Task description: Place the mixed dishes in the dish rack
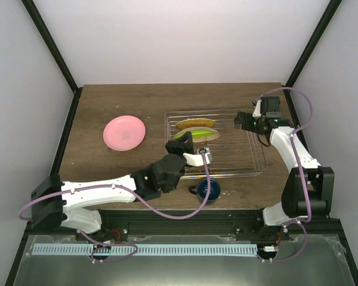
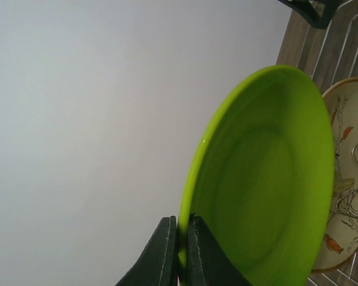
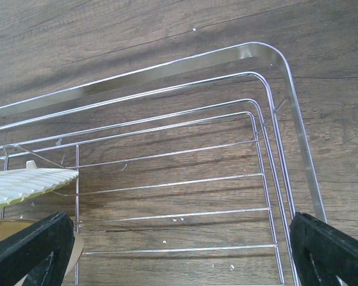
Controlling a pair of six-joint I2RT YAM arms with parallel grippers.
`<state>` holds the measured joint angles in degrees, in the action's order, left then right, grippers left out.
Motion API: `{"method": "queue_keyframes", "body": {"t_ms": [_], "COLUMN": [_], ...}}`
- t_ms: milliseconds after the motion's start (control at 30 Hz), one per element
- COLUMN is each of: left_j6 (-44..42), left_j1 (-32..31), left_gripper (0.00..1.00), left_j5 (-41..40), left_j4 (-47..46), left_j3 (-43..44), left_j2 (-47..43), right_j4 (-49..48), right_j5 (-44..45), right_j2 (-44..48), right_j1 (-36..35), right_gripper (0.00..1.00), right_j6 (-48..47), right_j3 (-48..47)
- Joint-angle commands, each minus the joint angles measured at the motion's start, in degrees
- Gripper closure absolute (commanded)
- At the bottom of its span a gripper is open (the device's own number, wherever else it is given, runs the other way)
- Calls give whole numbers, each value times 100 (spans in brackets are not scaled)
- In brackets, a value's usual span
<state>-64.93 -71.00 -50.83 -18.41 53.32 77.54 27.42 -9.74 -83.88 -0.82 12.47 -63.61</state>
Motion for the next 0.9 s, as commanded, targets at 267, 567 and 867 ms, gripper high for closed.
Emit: {"method": "queue_keyframes", "body": {"t_ms": [267, 567, 867], "left_j6": [-1106, -1016, -532], "left_j1": [-393, -402, -262], "left_gripper": [100, 100, 100], "left_j5": [-423, -377, -364], "left_j4": [-1085, -1383, -1229], "left_j3": [-100, -212, -261], "left_j2": [597, 1026, 1422], "right_j4": [-62, -68, -81], "right_j5": [78, 126, 99], "right_j2": [-67, -61, 18], "right_j1": [81, 78, 82], "right_gripper": [0, 0, 0], "right_j6": [-86, -83, -88], "right_j3": [-72, -28, 29]}}
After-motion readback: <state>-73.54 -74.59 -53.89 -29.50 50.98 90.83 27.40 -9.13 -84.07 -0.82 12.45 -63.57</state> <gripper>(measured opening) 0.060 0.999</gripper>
